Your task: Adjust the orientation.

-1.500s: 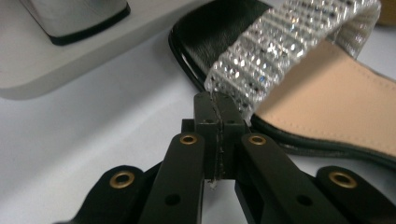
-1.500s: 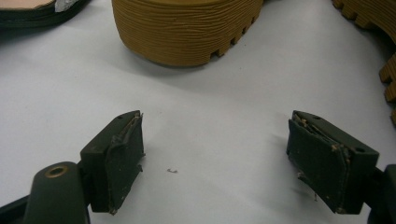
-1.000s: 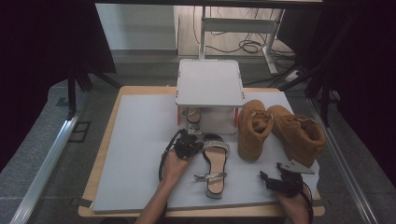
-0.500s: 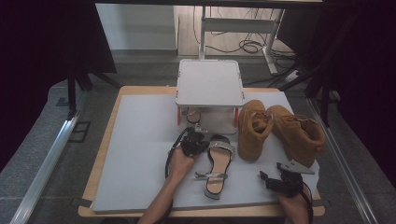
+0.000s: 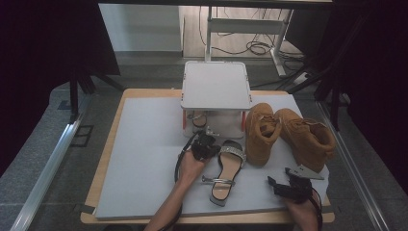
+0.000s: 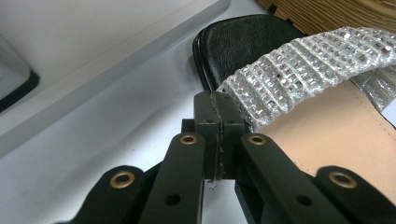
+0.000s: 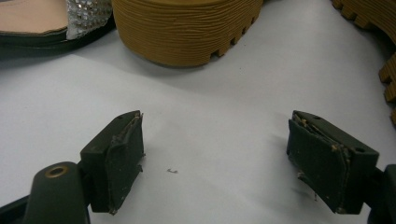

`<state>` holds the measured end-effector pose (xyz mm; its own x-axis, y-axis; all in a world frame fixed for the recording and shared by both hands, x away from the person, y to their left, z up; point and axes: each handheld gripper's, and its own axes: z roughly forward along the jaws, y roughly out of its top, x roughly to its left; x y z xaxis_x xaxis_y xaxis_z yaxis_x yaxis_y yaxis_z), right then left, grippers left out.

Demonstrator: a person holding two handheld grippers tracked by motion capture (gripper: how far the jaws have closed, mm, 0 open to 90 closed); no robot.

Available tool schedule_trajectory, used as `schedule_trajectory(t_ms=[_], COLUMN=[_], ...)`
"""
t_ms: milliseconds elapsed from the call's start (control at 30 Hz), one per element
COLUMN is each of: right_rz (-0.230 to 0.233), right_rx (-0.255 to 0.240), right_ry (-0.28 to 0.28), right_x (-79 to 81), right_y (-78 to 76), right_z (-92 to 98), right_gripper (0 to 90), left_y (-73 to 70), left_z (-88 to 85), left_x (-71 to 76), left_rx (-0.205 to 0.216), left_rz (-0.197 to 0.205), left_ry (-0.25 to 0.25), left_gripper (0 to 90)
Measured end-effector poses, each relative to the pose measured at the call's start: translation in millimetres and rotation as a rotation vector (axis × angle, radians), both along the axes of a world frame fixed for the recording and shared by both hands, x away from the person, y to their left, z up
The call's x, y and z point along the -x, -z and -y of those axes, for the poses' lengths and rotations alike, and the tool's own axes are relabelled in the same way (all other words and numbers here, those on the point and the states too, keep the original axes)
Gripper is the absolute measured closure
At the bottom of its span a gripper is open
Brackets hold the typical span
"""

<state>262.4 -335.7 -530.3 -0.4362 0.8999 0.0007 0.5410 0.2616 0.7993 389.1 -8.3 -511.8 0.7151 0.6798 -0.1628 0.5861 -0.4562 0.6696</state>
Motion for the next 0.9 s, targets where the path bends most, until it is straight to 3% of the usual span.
schedule_trajectory(t_ms=[133, 367, 733, 900], right_rz=[0.0, 0.001, 0.001, 0.001], right_rx=[0.0, 0.0, 0.0, 0.0], right_ry=[0.0, 0.0, 0.002, 0.002], right_x=[0.0, 0.1, 0.2, 0.2], right_y=[0.0, 0.0, 0.1, 0.1], right_z=[0.0, 0.0, -0.2, -0.2], right_gripper=[19.6, 19.6, 19.6, 19.6], left_y=[1.0, -1.6, -4.0, -3.2], left_z=[-0.4, -8.9, -47.1, -55.9], left_x=[-1.1, 4.1, 32.3, 43.0], left_rx=[-0.008, -0.019, -0.026, -0.021], left_rz=[0.008, 0.008, 0.021, 0.024], left_ry=[0.02, 0.001, -0.037, -0.051], left_gripper=[89.8, 89.8, 89.7, 88.9])
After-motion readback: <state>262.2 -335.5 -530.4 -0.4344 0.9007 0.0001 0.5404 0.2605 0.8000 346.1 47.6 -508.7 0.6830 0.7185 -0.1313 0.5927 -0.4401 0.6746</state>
